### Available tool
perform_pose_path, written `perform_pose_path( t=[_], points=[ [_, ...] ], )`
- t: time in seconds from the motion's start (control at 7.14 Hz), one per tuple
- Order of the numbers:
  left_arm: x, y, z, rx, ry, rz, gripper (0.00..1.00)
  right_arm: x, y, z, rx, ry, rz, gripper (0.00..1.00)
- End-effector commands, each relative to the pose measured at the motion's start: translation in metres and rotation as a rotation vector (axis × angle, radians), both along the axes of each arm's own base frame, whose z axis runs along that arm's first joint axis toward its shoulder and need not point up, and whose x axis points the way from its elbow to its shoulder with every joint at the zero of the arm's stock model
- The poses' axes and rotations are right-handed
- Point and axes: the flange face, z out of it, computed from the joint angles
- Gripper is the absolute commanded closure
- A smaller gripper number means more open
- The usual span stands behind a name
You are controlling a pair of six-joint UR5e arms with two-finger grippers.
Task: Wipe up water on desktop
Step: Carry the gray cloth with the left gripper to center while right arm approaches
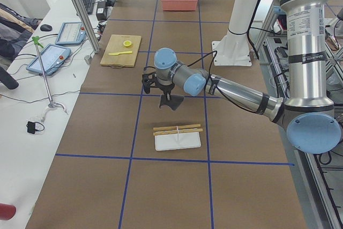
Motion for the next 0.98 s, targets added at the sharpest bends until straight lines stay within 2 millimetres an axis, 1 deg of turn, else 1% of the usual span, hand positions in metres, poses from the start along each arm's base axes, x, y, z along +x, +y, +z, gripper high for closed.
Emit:
perform_pose_path(
  t=[0.0, 0.14, 0.28, 0.42, 0.56, 0.7, 0.84],
  points=[
    [0.085, -0.015, -0.111, -0.018, 0.099, 0.011, 1.00, -0.047, -0.019, -0.051, -0.055, -0.075, -0.022, 0.02],
    [0.126, -0.017, -0.154, 0.014, 0.106, -0.014, 1.00, -0.079, -0.035, -0.086, -0.101, -0.085, -0.015, 0.06],
    [0.163, -0.015, -0.186, 0.007, 0.111, -0.026, 1.00, -0.122, -0.053, -0.136, -0.056, -0.061, -0.023, 0.05],
    [0.193, -0.032, -0.223, -0.128, 0.118, -0.084, 1.00, -0.173, -0.056, -0.192, -0.095, -0.056, 0.017, 0.01],
    [0.241, -0.045, -0.267, -0.208, 0.115, -0.082, 1.00, -0.239, -0.043, -0.251, -0.089, -0.033, 0.080, 0.00],
    [0.258, -0.037, -0.289, -0.286, 0.122, -0.146, 1.00, -0.300, -0.020, -0.301, -0.113, -0.038, 0.195, 0.00],
    [0.284, -0.024, -0.301, -0.319, 0.120, -0.168, 1.00, -0.345, 0.012, -0.325, -0.076, -0.043, 0.233, 0.00]
  ],
)
